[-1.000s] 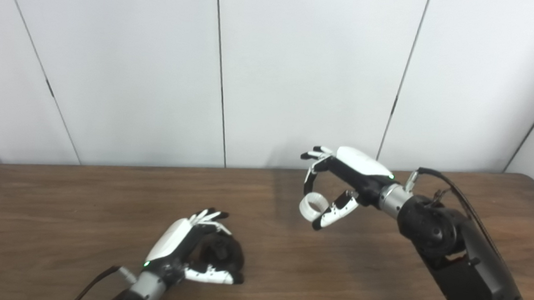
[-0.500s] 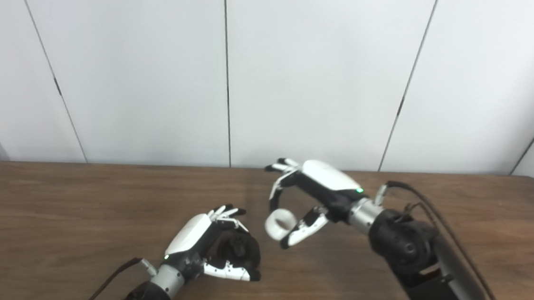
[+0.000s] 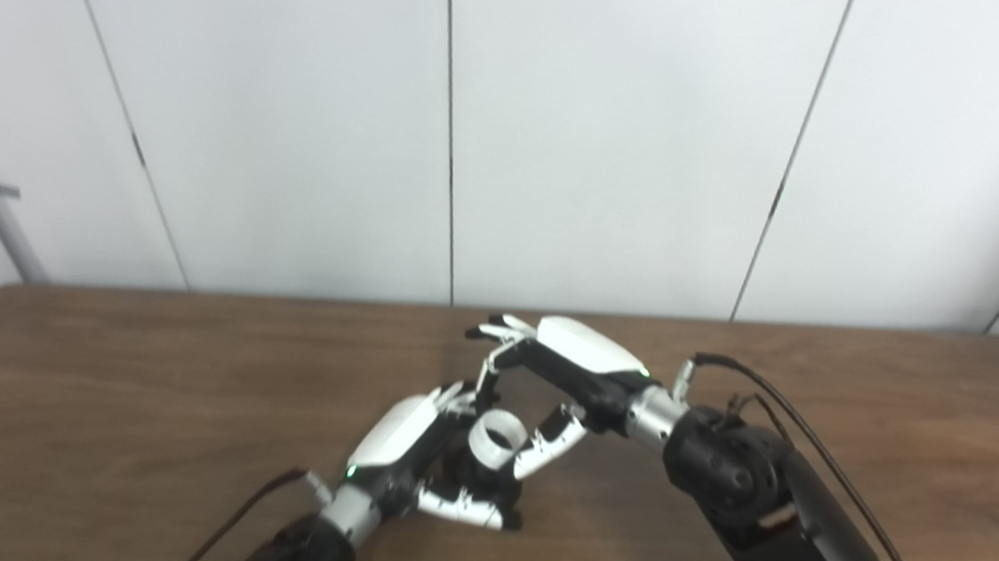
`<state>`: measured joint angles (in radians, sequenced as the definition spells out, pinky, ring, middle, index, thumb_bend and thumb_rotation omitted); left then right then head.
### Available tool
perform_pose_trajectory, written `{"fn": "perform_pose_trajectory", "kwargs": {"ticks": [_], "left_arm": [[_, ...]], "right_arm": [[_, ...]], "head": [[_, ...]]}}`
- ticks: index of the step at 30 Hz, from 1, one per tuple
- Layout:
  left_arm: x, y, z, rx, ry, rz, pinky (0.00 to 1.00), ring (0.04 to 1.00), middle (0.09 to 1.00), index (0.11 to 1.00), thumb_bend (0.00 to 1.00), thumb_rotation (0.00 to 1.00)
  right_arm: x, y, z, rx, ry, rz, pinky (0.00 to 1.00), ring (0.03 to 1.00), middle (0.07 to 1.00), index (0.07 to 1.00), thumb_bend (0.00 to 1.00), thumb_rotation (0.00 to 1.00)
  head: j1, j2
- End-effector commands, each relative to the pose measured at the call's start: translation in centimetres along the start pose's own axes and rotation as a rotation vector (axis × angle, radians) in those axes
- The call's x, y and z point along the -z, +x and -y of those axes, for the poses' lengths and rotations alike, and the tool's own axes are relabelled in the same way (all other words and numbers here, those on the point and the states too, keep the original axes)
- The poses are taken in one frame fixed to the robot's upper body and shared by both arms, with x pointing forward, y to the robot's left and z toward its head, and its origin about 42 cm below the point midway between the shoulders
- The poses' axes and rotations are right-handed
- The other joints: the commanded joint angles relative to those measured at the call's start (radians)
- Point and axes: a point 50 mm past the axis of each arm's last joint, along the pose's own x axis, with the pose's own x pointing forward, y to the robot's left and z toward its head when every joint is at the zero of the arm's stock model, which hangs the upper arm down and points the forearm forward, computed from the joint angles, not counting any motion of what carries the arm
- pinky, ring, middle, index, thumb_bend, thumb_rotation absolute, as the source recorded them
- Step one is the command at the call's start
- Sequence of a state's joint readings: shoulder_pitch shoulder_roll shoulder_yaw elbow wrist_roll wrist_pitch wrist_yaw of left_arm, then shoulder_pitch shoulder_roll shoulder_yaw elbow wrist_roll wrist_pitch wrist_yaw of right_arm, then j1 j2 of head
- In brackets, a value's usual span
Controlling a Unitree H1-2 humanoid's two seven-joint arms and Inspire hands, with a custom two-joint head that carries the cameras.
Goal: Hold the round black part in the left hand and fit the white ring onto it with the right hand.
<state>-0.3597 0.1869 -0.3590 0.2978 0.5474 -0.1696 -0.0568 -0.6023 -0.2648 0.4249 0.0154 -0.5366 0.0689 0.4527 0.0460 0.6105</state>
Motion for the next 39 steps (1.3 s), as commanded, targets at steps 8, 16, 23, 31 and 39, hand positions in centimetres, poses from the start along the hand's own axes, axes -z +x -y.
{"fn": "perform_pose_trajectory", "kwargs": {"ticks": [8, 16, 23, 31, 39], "left_arm": [[-1.7, -0.1, 1.2, 0.071, 0.008, 0.036, 1.0, 1.0, 0.919, 0.48, 0.52, 0.05], [-2.4, -0.8, 1.1, 0.077, 0.008, 0.052, 1.0, 1.0, 0.89, 0.481, 0.52, 0.05], [-2.2, -1.1, 0.9, 0.085, 0.007, 0.046, 1.0, 1.0, 0.888, 0.481, 0.52, 0.05], [-1.8, -1.6, 0.6, 0.073, -0.023, 0.045, 1.0, 1.0, 0.907, 0.48, 0.52, 0.04], [-1.6, -2.0, 0.4, 0.067, -0.028, 0.037, 1.0, 1.0, 0.914, 0.48, 0.52, 0.04]], "right_arm": [[-1.7, 0.8, 0.3, 0.029, -0.001, 0.087, 0.92, 1.0, 0.934, 0.478, 0.52, 0.13], [-1.8, 0.8, -0.9, -0.003, 0.019, 0.101, 0.93, 1.0, 0.938, 0.477, 0.52, 0.13], [-1.6, 0.9, -1.0, -0.018, 0.007, 0.098, 0.94, 1.0, 0.939, 0.478, 0.52, 0.13], [-1.2, 0.3, -0.4, -0.018, -0.012, 0.067, 0.95, 1.0, 0.942, 0.477, 0.52, 0.13], [-0.9, -0.3, -0.1, -0.013, -0.016, 0.039, 0.95, 1.0, 0.942, 0.478, 0.52, 0.13]], "head": [[0.006, 0.016], [0.003, 0.033], [-0.017, 0.026], [-0.043, 0.025], [-0.059, 0.029]]}}
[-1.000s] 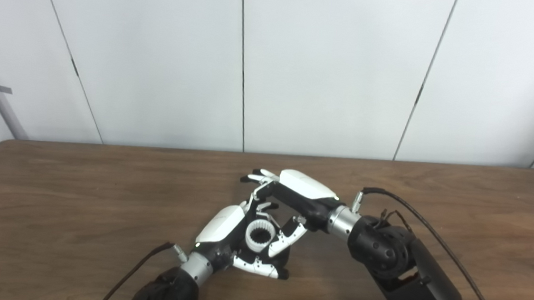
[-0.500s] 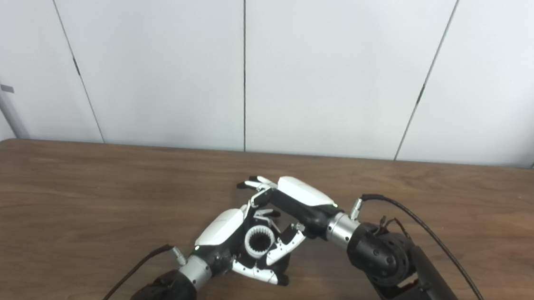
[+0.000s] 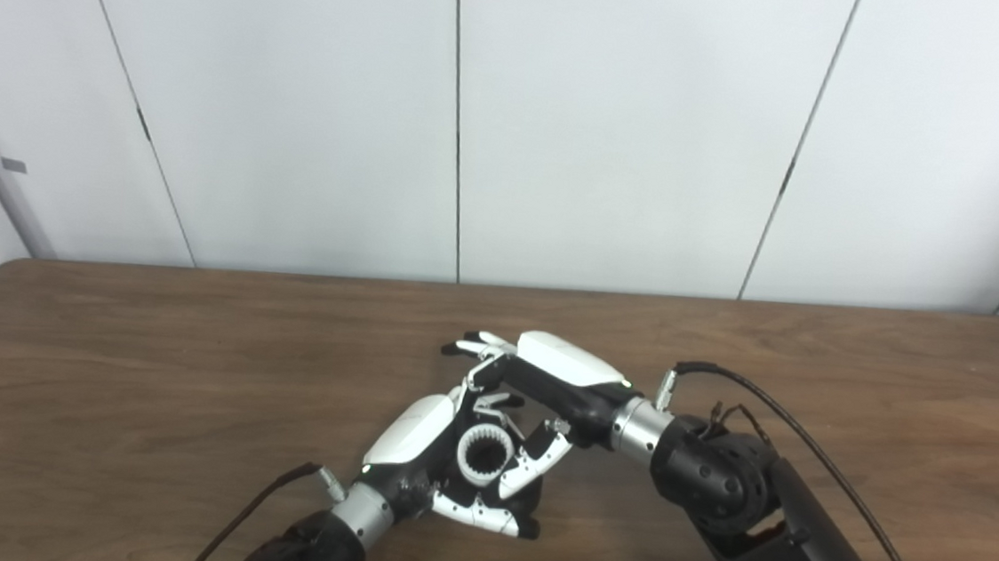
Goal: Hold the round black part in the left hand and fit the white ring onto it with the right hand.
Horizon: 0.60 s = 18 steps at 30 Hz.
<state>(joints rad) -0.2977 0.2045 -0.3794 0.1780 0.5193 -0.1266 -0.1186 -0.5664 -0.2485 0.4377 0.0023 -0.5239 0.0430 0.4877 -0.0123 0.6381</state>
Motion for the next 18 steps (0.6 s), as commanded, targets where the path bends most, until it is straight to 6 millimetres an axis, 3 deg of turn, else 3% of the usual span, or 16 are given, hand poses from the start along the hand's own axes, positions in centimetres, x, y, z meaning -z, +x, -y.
{"fn": "perform_pose_trajectory", "kwargs": {"ticks": [1, 18], "left_arm": [[-0.4, -0.2, -0.1, 0.024, -0.001, 0.019, 1.0, 1.0, 0.913, 0.48, 0.52, 0.04], [0.1, 0.0, 0.1, 0.028, -0.002, 0.011, 1.0, 1.0, 0.907, 0.479, 0.52, 0.05]], "right_arm": [[-0.2, -0.2, 1.7, 0.042, -0.044, -0.001, 0.95, 1.0, 0.942, 0.478, 0.52, 0.13], [0.4, -0.8, 3.1, 0.063, -0.091, -0.017, 0.94, 1.0, 0.94, 0.475, 0.52, 0.13]], "head": [[-0.002, 0.001], [-0.012, -0.014]]}}
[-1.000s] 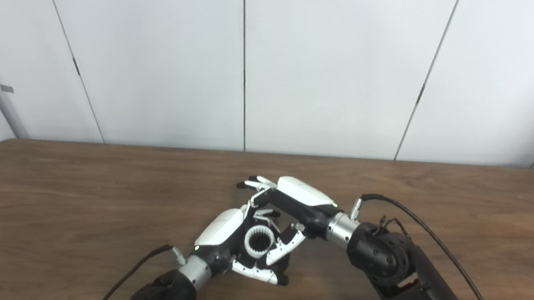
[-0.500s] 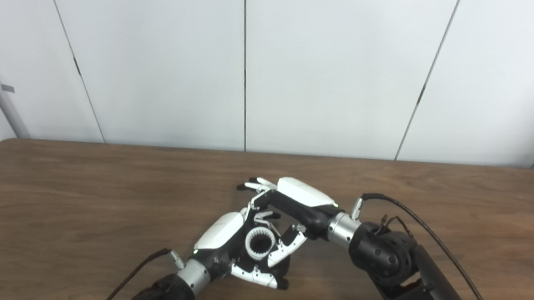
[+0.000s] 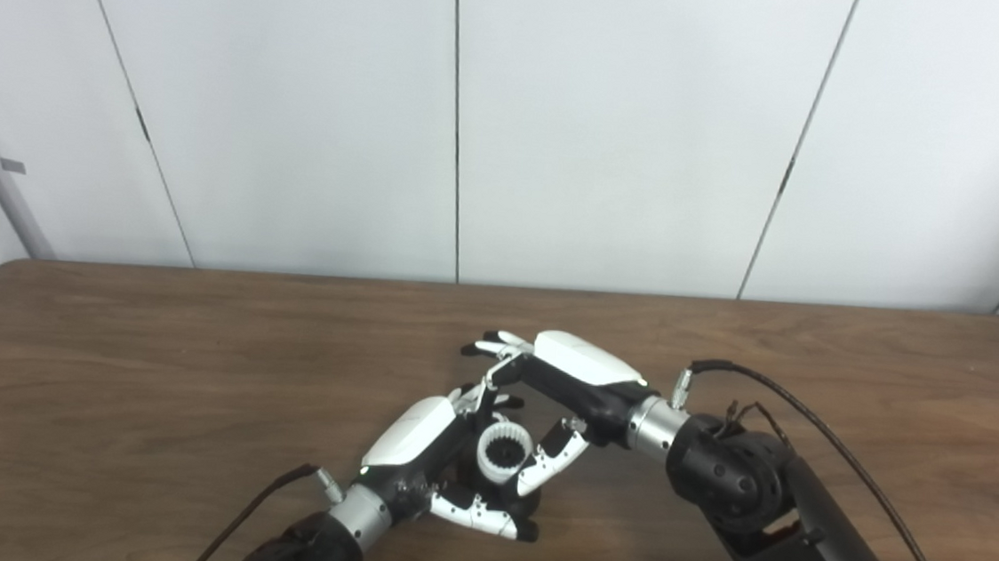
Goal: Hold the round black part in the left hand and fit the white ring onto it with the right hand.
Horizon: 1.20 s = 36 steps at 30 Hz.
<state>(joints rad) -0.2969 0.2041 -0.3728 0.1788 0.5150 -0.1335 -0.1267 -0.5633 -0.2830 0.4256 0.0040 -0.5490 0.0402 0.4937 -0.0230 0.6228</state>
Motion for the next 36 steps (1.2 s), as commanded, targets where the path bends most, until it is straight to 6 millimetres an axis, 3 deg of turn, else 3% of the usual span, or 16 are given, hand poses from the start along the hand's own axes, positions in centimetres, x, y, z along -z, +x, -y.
{"fn": "perform_pose_trajectory", "kwargs": {"ticks": [1, 12, 19, 36], "left_arm": [[0.0, 0.0, 0.2, 0.025, 0.002, 0.007, 1.0, 1.0, 0.907, 0.479, 0.52, 0.05], [0.0, -0.2, 0.0, 0.021, -0.005, 0.011, 1.0, 1.0, 0.906, 0.479, 0.52, 0.05], [-0.4, -0.1, 0.2, 0.024, -0.004, 0.008, 1.0, 1.0, 0.908, 0.478, 0.52, 0.05], [-1.4, 0.6, 0.8, 0.031, 0.002, 0.028, 1.0, 1.0, 0.912, 0.48, 0.52, 0.05]], "right_arm": [[-0.8, 0.0, 2.5, 0.068, -0.052, 0.024, 0.94, 1.0, 0.94, 0.475, 0.52, 0.13], [-0.3, -0.5, 2.4, 0.064, -0.033, -0.002, 0.94, 1.0, 0.945, 0.477, 0.52, 0.13], [-0.2, -0.6, 1.3, 0.057, -0.002, 0.007, 0.95, 1.0, 0.948, 0.475, 0.52, 0.13], [-1.0, 0.3, 0.0, 0.043, 0.043, 0.019, 0.98, 1.0, 0.951, 0.479, 0.52, 0.13]], "head": [[-0.001, 0.002], [0.003, 0.01], [0.017, 0.016], [0.055, 0.017]]}}
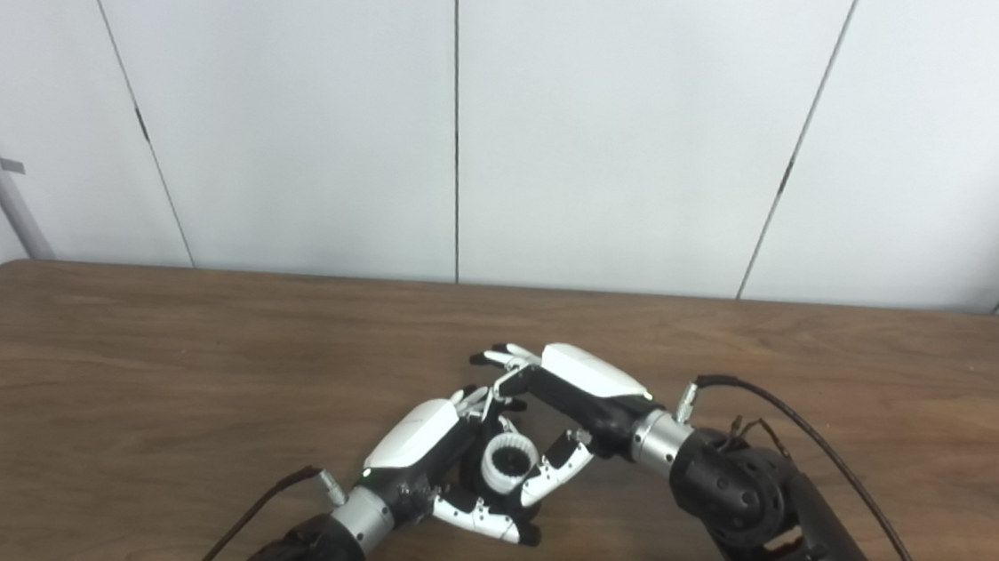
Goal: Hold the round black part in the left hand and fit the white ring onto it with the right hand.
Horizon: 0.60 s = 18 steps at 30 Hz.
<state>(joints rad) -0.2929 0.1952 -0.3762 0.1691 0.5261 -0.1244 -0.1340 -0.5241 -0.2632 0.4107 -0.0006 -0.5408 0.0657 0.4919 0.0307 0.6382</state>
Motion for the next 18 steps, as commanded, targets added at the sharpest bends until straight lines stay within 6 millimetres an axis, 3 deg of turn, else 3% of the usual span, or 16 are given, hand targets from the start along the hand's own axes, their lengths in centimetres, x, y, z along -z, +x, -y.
{"fn": "perform_pose_trajectory", "kwargs": {"ticks": [1, 18], "left_arm": [[-1.05, 0.59, 0.55, 0.025, 0.002, 0.027, 1.0, 1.0, 0.912, 0.48, 0.52, 0.05], [-0.93, 0.62, 0.42, 0.033, 0.004, 0.015, 1.0, 1.0, 0.923, 0.48, 0.52, 0.05]], "right_arm": [[-1.43, 0.68, 1.26, 0.043, -0.02, 0.047, 0.97, 1.0, 0.952, 0.478, 0.52, 0.13], [-1.32, 0.95, 1.19, 0.057, -0.017, 0.045, 0.95, 1.0, 0.972, 0.484, 0.52, 0.14]], "head": [[0.002, 0.001], [-0.003, -0.003]]}}
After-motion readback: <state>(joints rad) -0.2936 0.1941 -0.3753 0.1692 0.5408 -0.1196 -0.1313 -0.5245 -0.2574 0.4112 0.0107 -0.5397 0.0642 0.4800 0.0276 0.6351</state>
